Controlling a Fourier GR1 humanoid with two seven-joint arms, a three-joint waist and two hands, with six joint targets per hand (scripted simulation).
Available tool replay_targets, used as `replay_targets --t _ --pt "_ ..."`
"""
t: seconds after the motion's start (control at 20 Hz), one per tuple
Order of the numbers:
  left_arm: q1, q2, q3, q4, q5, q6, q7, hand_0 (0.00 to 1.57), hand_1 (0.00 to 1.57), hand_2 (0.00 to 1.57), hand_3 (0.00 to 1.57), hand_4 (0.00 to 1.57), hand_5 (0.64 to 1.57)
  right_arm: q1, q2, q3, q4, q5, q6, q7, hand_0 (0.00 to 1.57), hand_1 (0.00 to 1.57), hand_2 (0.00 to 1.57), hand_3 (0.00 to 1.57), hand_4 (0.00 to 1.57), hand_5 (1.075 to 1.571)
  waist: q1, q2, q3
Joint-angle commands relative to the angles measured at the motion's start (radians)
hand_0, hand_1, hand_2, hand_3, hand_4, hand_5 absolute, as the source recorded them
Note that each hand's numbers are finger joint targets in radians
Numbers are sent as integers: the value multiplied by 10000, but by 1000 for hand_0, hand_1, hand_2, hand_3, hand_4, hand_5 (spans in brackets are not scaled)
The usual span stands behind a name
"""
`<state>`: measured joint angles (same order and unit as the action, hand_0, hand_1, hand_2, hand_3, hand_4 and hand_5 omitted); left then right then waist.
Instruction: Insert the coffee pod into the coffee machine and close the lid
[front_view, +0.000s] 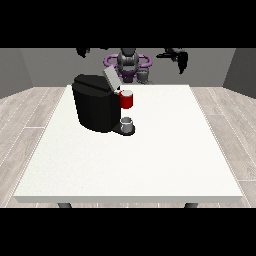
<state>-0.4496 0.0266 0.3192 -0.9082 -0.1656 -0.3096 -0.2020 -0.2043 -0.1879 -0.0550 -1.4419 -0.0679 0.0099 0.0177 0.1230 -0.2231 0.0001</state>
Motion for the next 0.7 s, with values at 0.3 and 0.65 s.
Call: replay_targets --t 0.3,0.65 --pt "1203 -245 -504 -2530 997 93 1033 0 0 0 0 0 1571 -868 180 209 259 111 442 153 0 0 0 0 0 1571 128 860 1" --pt "1334 248 -747 -3234 1336 271 854 0 0 0 0 0 1571 -1513 457 -17 1129 -17 553 -489 0 0 0 0 0 1571 -94 2078 1"
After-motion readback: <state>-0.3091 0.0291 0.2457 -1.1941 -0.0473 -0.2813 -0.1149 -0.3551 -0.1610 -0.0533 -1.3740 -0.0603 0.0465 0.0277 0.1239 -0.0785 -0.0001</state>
